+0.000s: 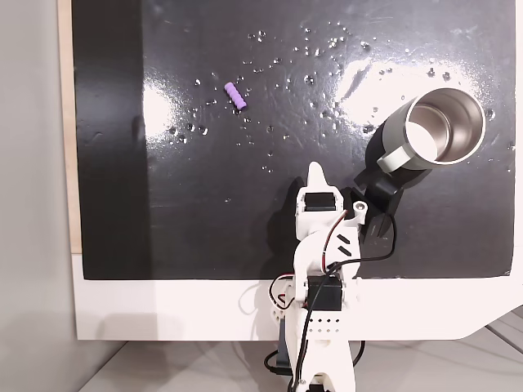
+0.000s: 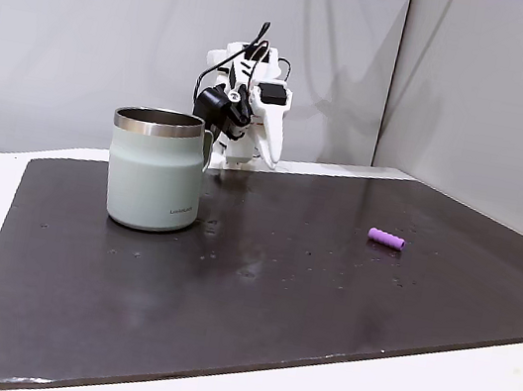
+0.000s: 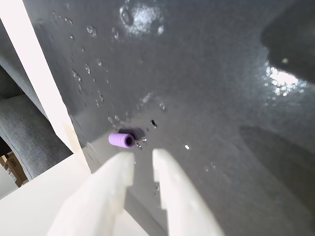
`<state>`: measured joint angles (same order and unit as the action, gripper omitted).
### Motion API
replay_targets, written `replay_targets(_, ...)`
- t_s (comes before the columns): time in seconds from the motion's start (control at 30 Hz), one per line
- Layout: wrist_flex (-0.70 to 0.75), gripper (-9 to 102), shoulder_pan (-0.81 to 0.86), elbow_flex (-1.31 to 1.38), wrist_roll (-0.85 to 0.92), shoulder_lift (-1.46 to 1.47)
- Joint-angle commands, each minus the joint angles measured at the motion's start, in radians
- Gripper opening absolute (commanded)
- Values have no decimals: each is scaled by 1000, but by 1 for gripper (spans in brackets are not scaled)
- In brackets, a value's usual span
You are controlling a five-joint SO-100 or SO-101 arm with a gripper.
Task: Grasp a pengrip and put it in the cup.
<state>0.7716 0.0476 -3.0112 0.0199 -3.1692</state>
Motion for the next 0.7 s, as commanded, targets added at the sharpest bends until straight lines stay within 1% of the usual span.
replay_targets(0.0,-29,0,0,6,5,-9)
replay_targets(0.33,-29,0,0,6,5,-9)
replay_targets(0.43,-29,0,2,15,29,-9)
replay_targets(0.5,-14,0,29,54,38,-9)
replay_targets(0.57,20,0,21,124,52,17)
replay_targets(0.67,40,0,-11,288,63,187)
